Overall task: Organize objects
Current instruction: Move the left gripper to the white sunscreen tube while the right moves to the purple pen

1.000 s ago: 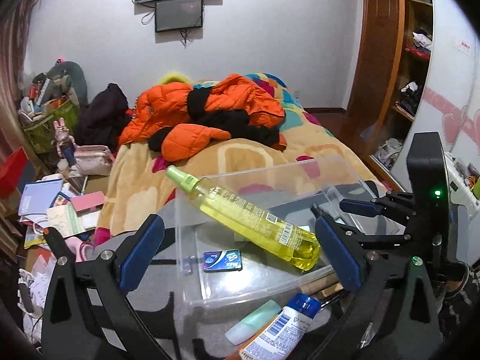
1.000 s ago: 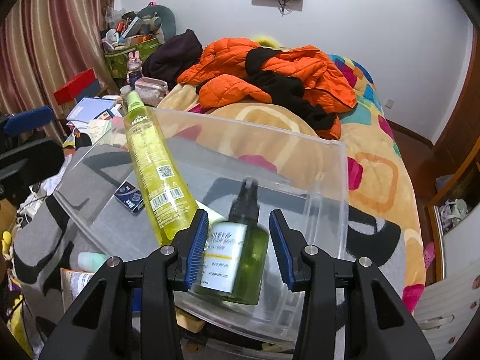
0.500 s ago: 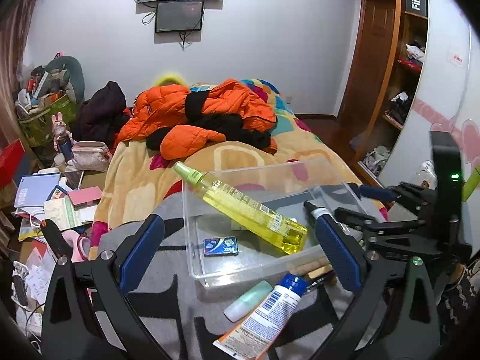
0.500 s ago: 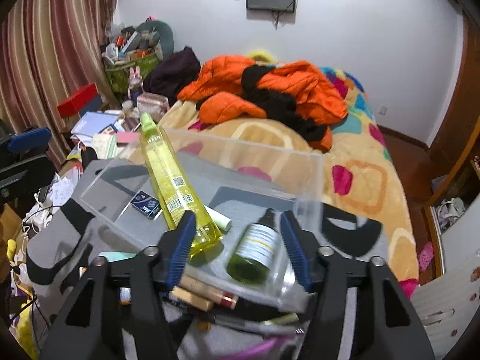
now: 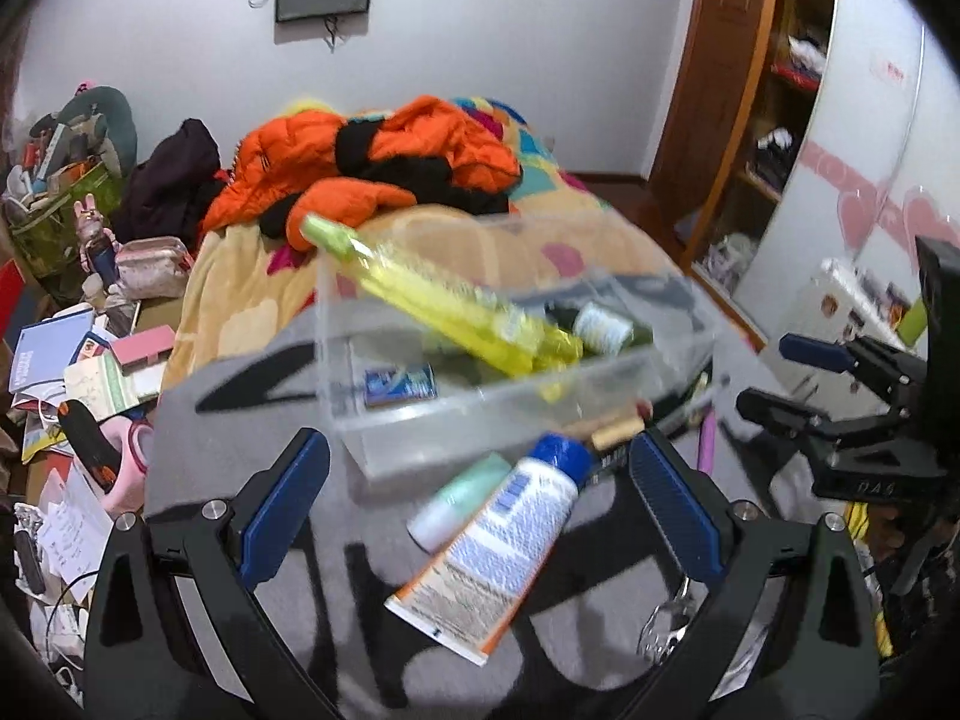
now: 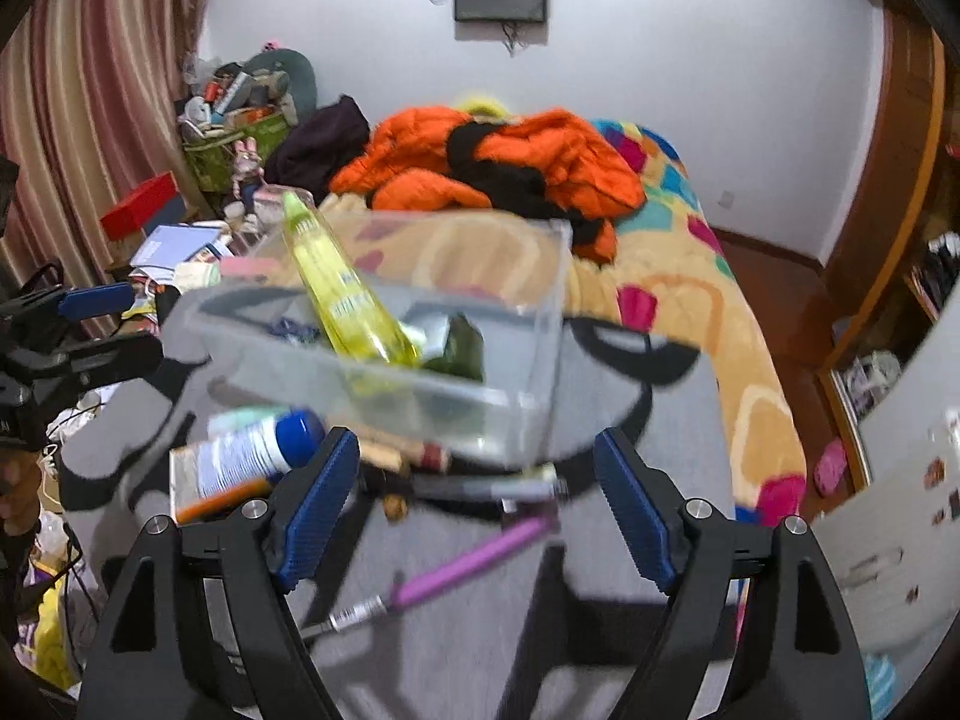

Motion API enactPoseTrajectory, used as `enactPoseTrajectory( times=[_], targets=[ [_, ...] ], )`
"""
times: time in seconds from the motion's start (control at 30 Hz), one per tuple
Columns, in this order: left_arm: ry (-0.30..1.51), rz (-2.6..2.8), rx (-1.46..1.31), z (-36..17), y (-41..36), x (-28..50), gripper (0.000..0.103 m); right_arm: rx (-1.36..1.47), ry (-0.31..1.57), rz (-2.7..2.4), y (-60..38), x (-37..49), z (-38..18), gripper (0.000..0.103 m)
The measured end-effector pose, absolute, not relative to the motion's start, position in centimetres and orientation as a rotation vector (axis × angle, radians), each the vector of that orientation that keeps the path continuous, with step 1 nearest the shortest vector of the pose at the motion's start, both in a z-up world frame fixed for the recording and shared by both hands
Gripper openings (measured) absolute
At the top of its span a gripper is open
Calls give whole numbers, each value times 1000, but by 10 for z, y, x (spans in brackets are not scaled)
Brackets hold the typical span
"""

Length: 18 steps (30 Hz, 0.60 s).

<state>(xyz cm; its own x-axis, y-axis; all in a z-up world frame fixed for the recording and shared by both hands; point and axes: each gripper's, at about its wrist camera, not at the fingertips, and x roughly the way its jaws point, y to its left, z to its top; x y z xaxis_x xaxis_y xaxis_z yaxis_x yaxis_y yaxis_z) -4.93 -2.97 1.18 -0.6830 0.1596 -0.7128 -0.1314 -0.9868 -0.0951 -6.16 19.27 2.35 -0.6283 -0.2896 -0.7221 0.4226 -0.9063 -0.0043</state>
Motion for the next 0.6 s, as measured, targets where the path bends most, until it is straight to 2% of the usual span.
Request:
enactPoseTrajectory(
  times=[0.33,0.43,0.47,0.53,0.6],
  targets=[
    [15,2657,-1330,-40,-7,-59,102,1303,83,-2479,221,-56,-31,76],
    [38,2638,-1327,-45,-4,-64,100,1339,46,-2456,220,-59,-39,65],
    [38,2619,-1329,-48,-2,-67,98,1348,40,-2448,219,-60,-41,60],
    [28,2593,-1343,-52,-1,-72,81,1366,28,-2419,215,-64,-45,53],
    [9,2549,-1372,-58,0,-76,72,1374,31,-2395,208,-64,-50,46]
  ],
)
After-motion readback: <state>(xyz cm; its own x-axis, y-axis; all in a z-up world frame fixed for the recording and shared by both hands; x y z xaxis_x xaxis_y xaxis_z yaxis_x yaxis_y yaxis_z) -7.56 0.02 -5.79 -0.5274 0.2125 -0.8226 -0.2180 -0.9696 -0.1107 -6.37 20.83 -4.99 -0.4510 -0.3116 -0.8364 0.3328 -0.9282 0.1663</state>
